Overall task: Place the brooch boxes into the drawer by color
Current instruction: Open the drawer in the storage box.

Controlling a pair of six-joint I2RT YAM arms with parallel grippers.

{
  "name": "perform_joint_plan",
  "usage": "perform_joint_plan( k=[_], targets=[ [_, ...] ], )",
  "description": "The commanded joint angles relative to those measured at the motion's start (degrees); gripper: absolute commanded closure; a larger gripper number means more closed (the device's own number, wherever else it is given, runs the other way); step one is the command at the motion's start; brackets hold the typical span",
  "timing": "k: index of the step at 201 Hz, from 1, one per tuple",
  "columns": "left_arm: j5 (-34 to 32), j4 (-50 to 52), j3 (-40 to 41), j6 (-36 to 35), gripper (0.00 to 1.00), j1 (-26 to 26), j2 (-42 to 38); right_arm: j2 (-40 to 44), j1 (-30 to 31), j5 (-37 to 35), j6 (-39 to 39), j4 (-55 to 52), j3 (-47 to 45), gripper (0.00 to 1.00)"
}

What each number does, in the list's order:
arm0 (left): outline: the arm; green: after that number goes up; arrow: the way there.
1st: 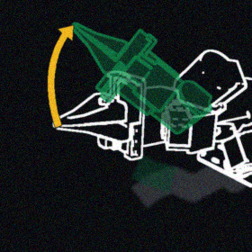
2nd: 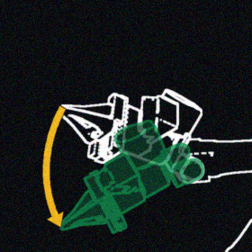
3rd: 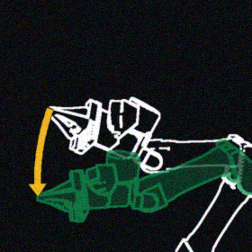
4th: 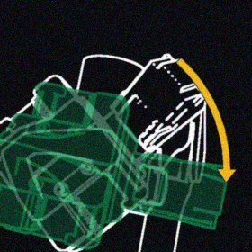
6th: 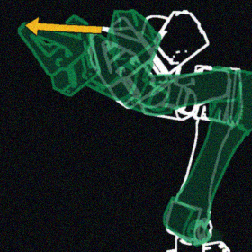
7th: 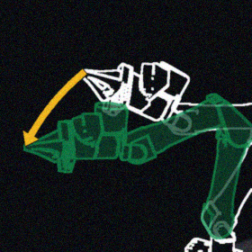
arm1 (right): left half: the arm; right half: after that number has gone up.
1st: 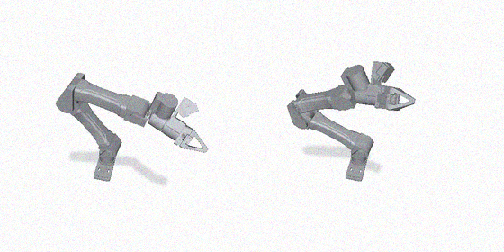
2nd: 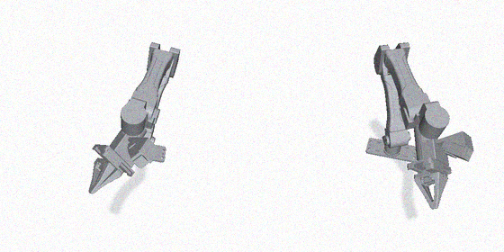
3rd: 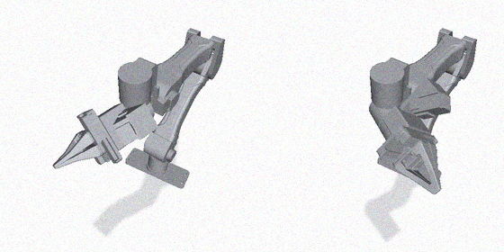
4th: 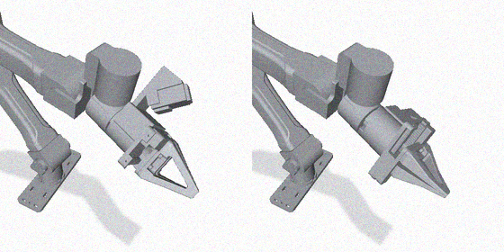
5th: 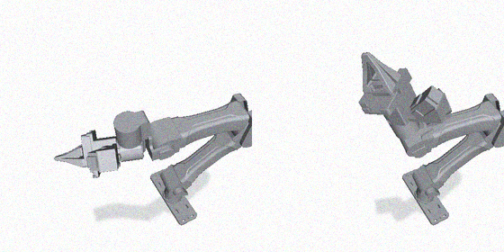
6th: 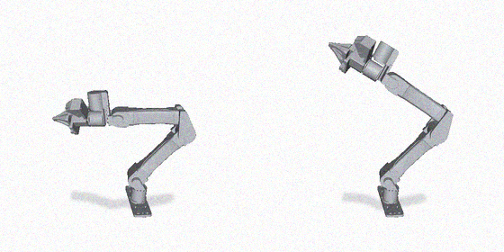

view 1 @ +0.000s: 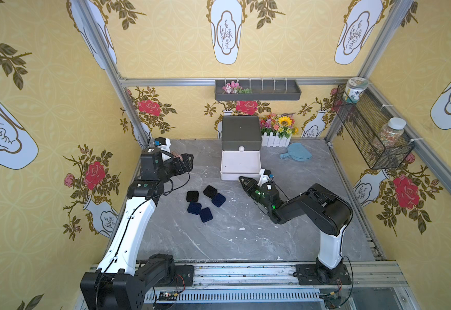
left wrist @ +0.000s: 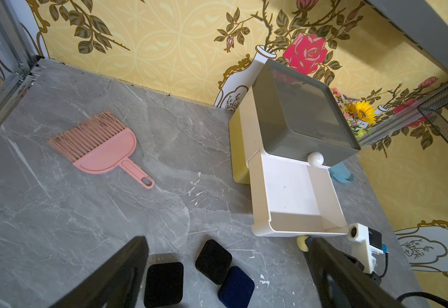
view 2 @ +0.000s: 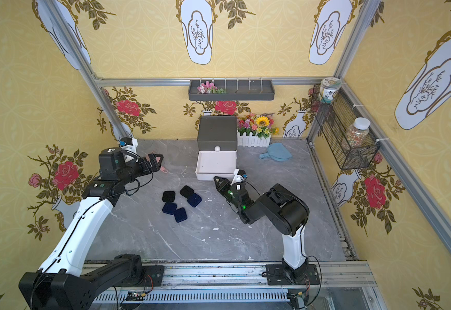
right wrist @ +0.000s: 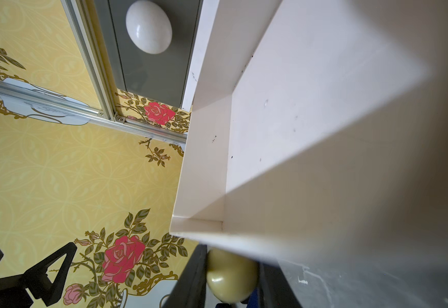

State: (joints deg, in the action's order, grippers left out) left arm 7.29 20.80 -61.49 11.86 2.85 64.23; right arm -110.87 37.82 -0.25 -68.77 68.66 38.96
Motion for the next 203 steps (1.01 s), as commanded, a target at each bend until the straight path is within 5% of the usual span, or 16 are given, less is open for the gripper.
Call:
perform_joint_plan(
  k=[1,70,121,203],
  targets=[
    [0.4,-1.3,0.2,-0.3,0.00,-0.1,-0.2,0.2,0.2,0.8,0.5,1.4,0.4,0.70],
    [0.0,-0.9,0.0,0.1,0.00,-0.1,0.5,5.2,0.3,0.2,3.8,-5.9,0.9,0.35],
    [-1.3,1.4,-1.0,0.9,0.00,-0.1,3.6,13.5,0.3,-1.1,7.3,-12.1,-2.9,0.29],
    [-5.2,13.6,-1.2,5.7,0.00,-0.1,17.1,36.8,3.0,-6.2,22.1,-48.8,-1.5,0.23]
  ],
)
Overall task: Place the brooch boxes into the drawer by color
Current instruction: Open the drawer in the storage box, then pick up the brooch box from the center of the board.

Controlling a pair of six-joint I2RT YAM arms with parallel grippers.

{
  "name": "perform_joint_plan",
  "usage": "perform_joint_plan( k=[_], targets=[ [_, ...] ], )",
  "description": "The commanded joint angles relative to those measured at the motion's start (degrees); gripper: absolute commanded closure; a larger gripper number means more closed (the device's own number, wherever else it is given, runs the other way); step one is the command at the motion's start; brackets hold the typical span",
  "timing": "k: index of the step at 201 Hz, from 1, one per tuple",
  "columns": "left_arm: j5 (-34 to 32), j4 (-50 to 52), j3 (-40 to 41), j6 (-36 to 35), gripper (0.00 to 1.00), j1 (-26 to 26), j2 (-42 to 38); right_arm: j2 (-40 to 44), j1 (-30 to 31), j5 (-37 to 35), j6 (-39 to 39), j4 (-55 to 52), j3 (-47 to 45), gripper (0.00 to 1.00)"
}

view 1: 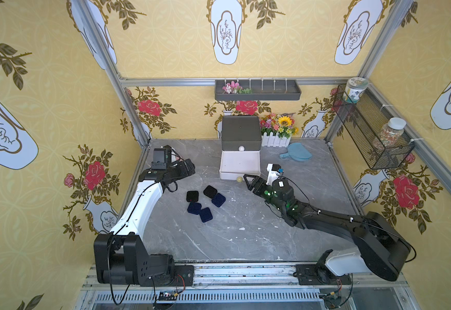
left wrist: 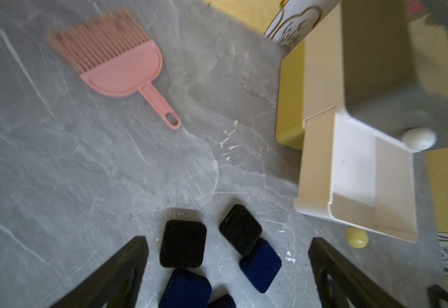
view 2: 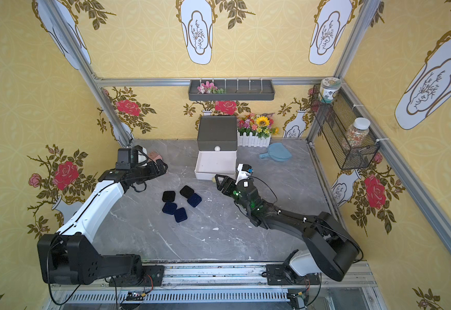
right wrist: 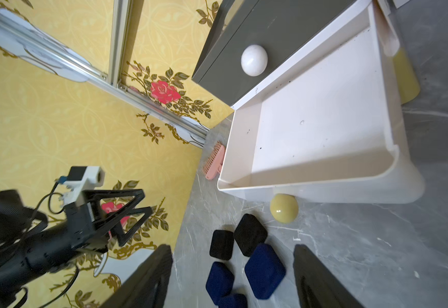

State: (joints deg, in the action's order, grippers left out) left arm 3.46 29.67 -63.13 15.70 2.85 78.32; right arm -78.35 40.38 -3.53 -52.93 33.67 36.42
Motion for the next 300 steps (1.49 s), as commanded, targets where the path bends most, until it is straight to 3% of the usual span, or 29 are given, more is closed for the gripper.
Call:
perform_joint_plan(
  k=[1,46,97,245,300],
  targets=[
    [-1.4,4.9,0.5,1.8,0.00,-0.1,3.2,4.5,0.5,-3.0,6.3,-14.3,1.0,0.23],
    [-2.7,6.8,1.4,2.4,0.00,0.1,8.7,10.1,0.5,-3.1,7.7,-23.9,0.1,0.23],
    [-3.4,8.4,0.0,3.0,0.00,2.9,15.3,11.2,0.5,-2.7,6.9,-24.2,-1.0,0.23],
    [-5.1,11.5,-0.4,2.3,0.05,5.3,22.5,11.4,0.5,-2.7,5.0,-25.2,-2.3,0.23],
    [-6.6,12.6,-0.9,2.6,0.13,5.3,24.7,11.0,0.5,-3.1,4.5,-25.3,-3.0,0.23]
  ],
)
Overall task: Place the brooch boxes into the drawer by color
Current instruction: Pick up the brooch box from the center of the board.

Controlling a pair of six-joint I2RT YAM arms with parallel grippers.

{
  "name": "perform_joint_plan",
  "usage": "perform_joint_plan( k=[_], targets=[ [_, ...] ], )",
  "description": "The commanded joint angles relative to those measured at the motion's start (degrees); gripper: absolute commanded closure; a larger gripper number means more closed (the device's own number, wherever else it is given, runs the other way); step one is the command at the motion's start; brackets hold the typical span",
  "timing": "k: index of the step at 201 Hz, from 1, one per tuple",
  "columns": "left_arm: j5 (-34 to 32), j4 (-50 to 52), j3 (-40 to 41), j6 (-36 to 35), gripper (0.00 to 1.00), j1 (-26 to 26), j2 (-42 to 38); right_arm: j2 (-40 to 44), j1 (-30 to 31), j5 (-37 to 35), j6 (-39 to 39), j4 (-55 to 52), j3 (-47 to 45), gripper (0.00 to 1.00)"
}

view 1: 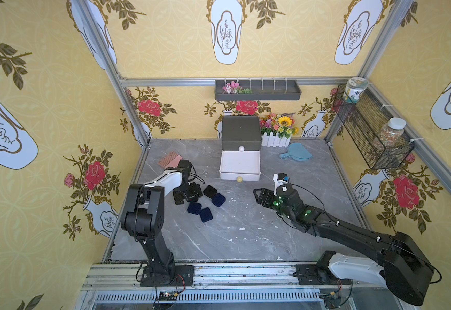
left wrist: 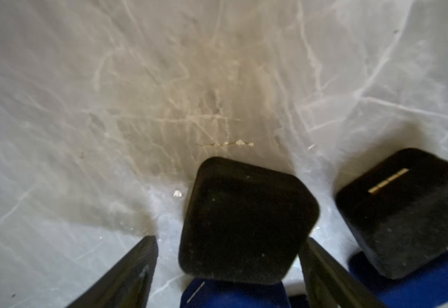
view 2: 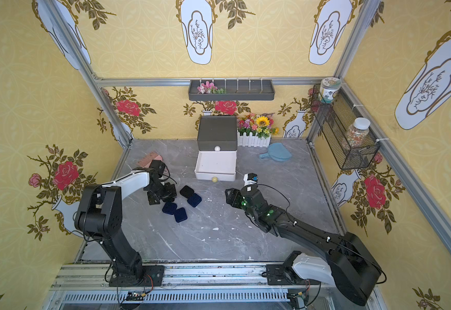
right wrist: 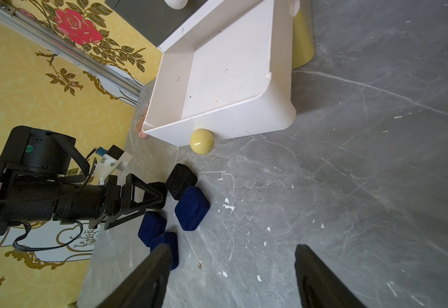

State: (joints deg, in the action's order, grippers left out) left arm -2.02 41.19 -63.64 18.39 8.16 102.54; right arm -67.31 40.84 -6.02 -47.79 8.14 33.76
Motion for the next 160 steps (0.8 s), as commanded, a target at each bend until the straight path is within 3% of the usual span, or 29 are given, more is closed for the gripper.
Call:
perform_joint_plan(
  k=[1,92,160],
  targets=[
    [-1.1,1.1,-0.4,-0.1,0.13,-0.1,0.5,0.0,0.0,-0.6,-0.6,0.3,-0.4,0.23],
    [-2.7,1.1,-1.3,0.3,0.21,0.0,1.9,-1.1,0.0,-1.2,-0.9,0.5,-0.5,0.23],
    [-2.9,1.2,-1.3,0.2,0.35,0.0,1.9,-1.2,0.1,-1.2,-0.3,-0.5,0.7,0.23]
  ],
)
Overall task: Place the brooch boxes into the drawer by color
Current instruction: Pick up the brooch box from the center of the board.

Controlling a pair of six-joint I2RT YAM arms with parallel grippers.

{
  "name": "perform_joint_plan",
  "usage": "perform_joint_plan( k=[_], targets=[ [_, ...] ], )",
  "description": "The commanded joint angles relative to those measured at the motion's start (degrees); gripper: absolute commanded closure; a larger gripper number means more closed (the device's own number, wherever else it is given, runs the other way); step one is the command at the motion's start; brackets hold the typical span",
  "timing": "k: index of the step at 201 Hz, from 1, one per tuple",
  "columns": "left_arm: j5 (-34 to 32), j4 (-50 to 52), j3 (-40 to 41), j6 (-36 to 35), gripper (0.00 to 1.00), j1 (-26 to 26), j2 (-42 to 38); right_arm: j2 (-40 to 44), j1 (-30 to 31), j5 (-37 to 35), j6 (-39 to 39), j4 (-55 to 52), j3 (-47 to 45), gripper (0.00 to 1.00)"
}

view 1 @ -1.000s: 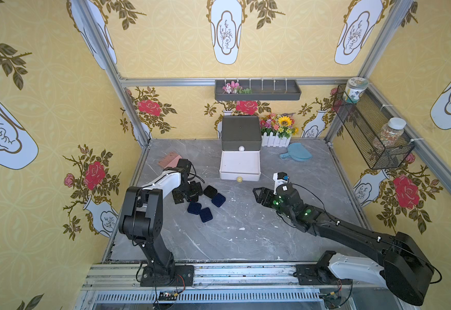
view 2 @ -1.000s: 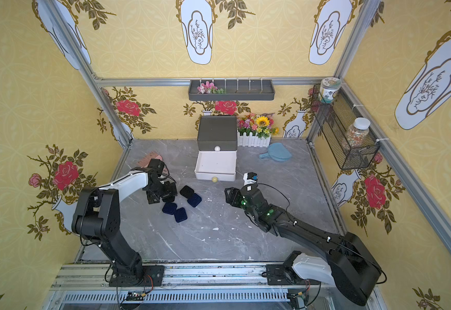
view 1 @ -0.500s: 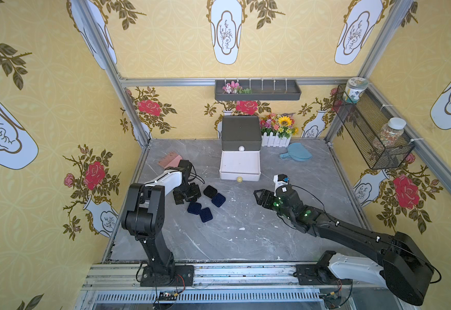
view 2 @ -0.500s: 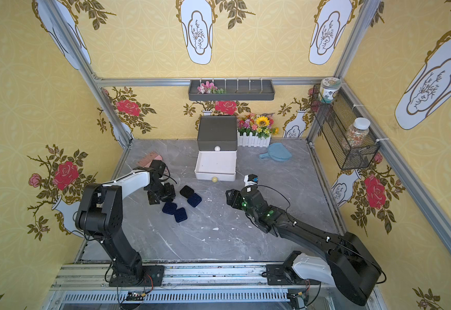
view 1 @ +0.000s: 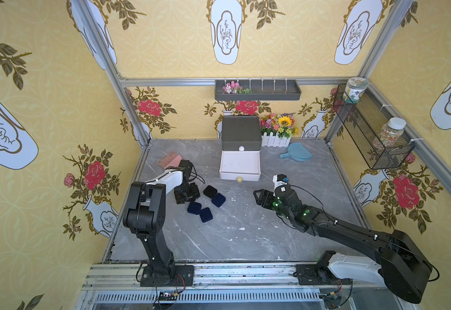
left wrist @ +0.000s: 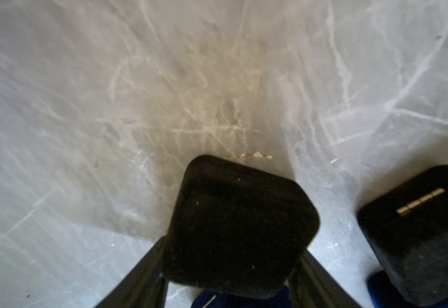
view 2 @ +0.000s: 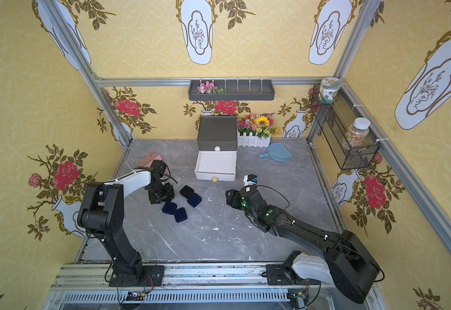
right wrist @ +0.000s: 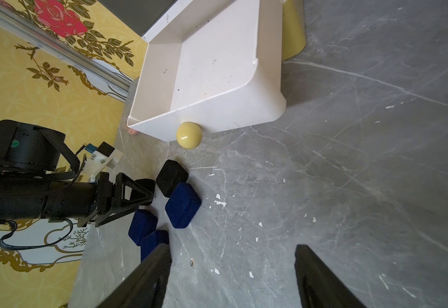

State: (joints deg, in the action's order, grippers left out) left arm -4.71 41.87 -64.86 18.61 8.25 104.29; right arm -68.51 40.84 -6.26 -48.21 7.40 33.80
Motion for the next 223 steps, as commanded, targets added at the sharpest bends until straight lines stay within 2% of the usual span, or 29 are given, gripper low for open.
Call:
perform_joint_plan(
  k=[1,92,135,154,173,182,223],
  targets=[
    [-0.3,0.5,-0.2,-0.1,0.35,-0.1,0.1,0.0,0.1,-1.0,0.2,0.2,0.6,0.23],
    [-1.5,0.4,0.1,-0.5,0.41,0.3,-2.8,1.5,0.1,-1.5,1.0,-2.0,1.3,0.23],
    [-3.2,0.7,-0.3,-2.8,0.41,4.6,-9.1,1.3,-0.3,0.3,4.6,-5.3,5.3,0.22],
    [-4.3,0.7,-0.8,-4.2,0.41,7.3,-12.3,0.8,-2.6,7.0,7.8,-8.0,9.4,0.22],
    [-5.5,-0.2,-0.9,-6.7,0.41,10.8,-15.8,-1.7,-9.2,26.0,9.0,-7.2,13.5,0.19],
    [-5.2,-1.2,-0.6,-8.5,0.41,12.4,-17.9,-2.9,-11.3,32.2,9.5,-8.0,15.8,0.19],
    [-0.8,-6.9,2.3,-14.5,0.43,17.3,-28.6,-6.5,-11.9,38.0,17.9,-21.6,27.0,0.19]
  ],
)
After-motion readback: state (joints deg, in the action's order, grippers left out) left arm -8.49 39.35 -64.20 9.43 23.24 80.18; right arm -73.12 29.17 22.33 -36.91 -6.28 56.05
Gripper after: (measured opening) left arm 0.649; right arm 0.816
